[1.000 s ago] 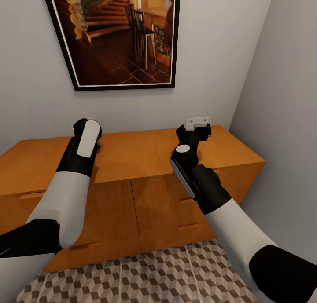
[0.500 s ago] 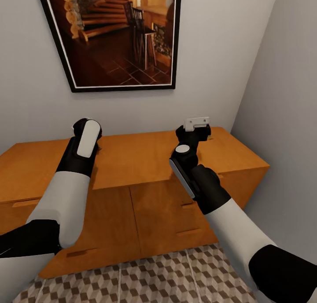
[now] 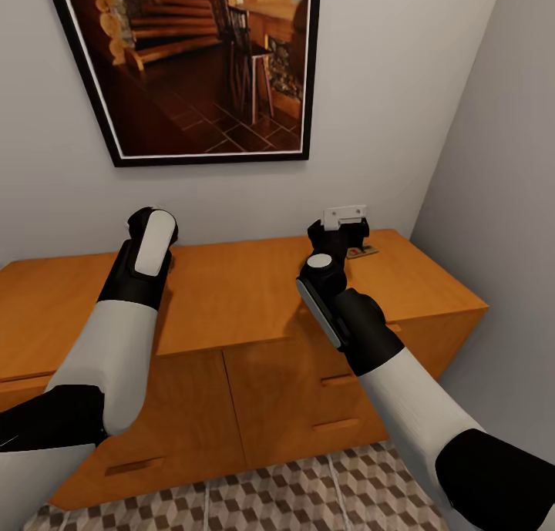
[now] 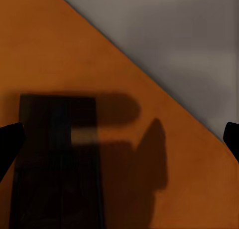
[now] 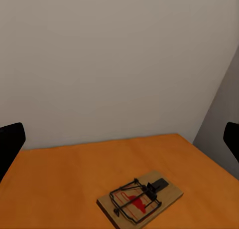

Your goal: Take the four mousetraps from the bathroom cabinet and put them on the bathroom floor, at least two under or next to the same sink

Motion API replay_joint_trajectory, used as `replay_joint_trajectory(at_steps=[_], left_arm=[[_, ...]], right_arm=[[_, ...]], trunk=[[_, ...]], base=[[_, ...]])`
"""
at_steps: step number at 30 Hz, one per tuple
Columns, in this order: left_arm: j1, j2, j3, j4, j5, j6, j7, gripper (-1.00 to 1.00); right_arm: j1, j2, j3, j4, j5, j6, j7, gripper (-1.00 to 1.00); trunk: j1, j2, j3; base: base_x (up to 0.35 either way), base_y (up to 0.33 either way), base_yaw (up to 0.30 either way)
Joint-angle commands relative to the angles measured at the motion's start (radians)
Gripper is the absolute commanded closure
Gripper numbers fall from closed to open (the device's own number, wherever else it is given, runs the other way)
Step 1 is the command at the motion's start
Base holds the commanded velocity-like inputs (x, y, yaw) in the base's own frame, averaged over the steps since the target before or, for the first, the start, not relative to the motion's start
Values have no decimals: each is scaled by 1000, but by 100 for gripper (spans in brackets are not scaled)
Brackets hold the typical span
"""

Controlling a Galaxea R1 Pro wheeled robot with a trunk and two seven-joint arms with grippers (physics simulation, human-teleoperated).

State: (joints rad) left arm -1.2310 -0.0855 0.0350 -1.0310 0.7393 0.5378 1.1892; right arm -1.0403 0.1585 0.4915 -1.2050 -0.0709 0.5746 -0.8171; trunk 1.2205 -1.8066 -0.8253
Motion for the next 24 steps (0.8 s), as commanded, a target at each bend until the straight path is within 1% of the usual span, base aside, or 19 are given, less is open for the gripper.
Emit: replay_joint_trajectory(at_steps=[1,13,15,17,18,19,20,24], left_arm=[[-1,0,2,-1,2,8,4,-100],[1,4,2,-13,1,8,6,-100],[12,15,-1,-2,-2,20,17,-100],[24,27,-1,-6,-3,22,29,-100],[29,31,-1,-9,-3,22,34,-100],[35,30,0,-14,-4,22,39,-100],[40,35,-1,-18,-4,23,33,-100],[47,47,-7,-31,-5,37,11,-100]], right_arm=[[-1,0,2,-1,-7,5,-8,-100],[1,-2,2,-2,-6,3,-8,-100],[13,-2,14,-14,5,14,-20,-100],[24,-2,25,-25,6,25,-31,-100],[29,-2,31,-30,0,23,-26,-100],[32,-3,25,-24,-6,18,-20,-100],[33,-2,19,-19,-12,12,-14,-100],[53,0,-4,4,-15,3,-9,-100]], trunk=[[0,0,-1],[0,0,-1],[0,0,-1],[0,0,-1],[0,0,-1],[0,0,-1],[0,0,-1],[0,0,-1]], base=[[21,0,0],[6,0,0],[0,0,0],[0,0,0],[0,0,0],[0,0,0],[0,0,0],[0,0,0]])
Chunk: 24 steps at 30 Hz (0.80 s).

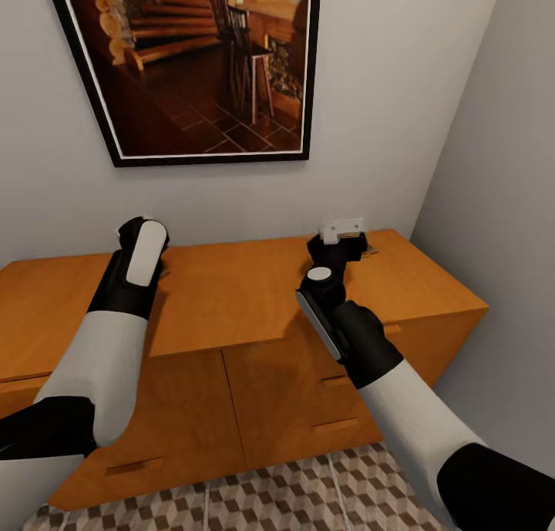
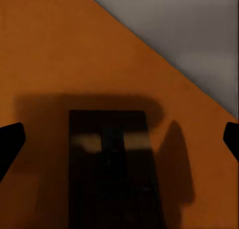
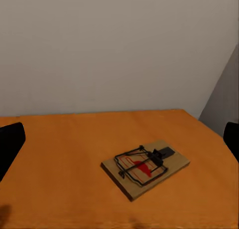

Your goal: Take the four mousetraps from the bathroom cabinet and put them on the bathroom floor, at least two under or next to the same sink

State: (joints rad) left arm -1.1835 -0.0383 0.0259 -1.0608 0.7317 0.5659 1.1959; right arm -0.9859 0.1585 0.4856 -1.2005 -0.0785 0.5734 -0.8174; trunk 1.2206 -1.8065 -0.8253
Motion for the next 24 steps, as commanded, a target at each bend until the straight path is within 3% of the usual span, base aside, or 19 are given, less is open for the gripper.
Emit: replay_joint_trajectory(at_steps=[1,11,17,24], left_arm=[[0,2,-1,-7,2,14,-1,-100],[1,-1,-5,-25,5,36,46,-100],[2,-34,-7,-45,8,38,80,-100],[3,-42,-9,-45,9,37,119,-100]], right_arm=[[5,0,-3,5,-8,4,-8,-100],[26,1,-18,39,-8,2,-6,-100],[27,1,-18,39,-9,2,-6,-100],[28,1,-18,39,-10,1,-6,-100]], trunk=[[0,0,-1],[0,0,-1],[0,0,-1],[0,0,-1]], base=[[0,0,0],[0,0,0],[0,0,0],[0,0,0]])
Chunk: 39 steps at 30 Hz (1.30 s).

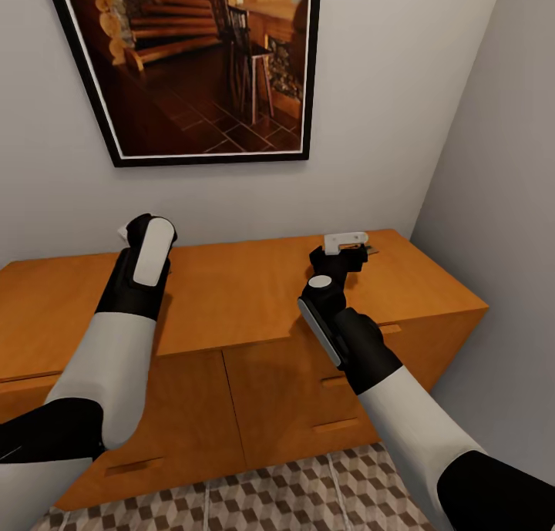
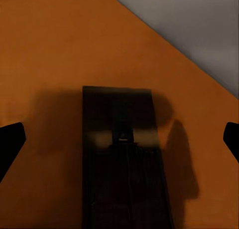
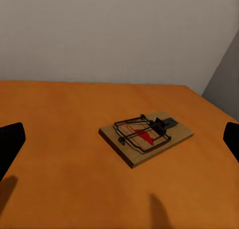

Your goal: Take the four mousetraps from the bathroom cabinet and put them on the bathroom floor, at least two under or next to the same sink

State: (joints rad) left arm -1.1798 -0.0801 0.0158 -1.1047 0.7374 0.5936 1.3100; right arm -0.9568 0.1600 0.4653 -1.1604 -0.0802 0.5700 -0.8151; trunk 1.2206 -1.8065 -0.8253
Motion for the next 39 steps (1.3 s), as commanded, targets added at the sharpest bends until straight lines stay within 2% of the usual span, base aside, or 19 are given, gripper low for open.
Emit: replay_joint_trajectory(at_steps=[1,14,15,39], left_arm=[[0,-1,1,-1,3,9,10,-100],[4,-2,1,8,4,8,83,-100],[4,-2,1,8,4,8,109,-100],[5,-3,1,13,4,6,109,-100]], right_arm=[[-1,-1,3,-1,-8,4,-9,-100],[-1,-1,3,-1,-9,4,-9,-100],[-1,-1,3,-1,-9,4,-9,-100],[0,-1,3,-1,-7,4,-9,-100]], trunk=[[0,0,-1],[0,0,-1],[0,0,-1],[0,0,-1]], base=[[0,0,0],[0,0,0],[0,0,0],[0,0,0]])
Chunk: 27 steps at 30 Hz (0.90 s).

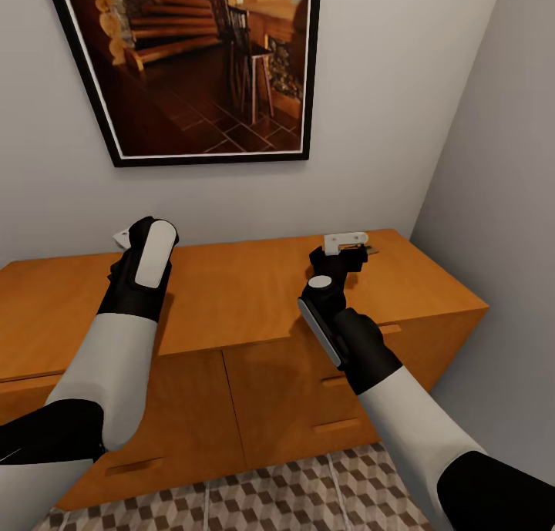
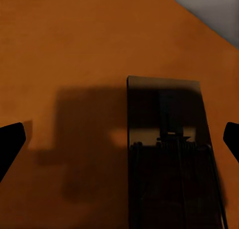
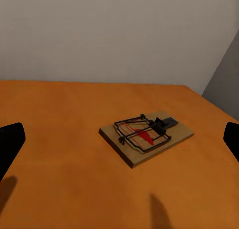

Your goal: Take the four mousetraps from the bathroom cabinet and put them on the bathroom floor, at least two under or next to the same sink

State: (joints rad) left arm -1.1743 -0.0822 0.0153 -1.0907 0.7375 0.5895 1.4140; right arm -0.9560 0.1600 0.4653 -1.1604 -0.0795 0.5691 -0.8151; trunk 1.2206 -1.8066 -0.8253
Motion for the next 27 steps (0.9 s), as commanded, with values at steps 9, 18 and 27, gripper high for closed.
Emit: replay_joint_trajectory(at_steps=[9,18,27], left_arm=[[-1,-1,2,-1,3,10,5,-100],[-1,0,2,0,4,10,5,-100],[-1,1,2,-1,4,10,5,-100]], right_arm=[[-1,-1,3,-1,-8,5,-9,-100],[-1,-1,3,0,-8,5,-9,-100],[-1,-1,3,1,-9,5,-9,-100]], trunk=[[0,0,-1],[0,0,-1],[0,0,-1]], base=[[0,0,0],[0,0,0],[79,-168,0]])
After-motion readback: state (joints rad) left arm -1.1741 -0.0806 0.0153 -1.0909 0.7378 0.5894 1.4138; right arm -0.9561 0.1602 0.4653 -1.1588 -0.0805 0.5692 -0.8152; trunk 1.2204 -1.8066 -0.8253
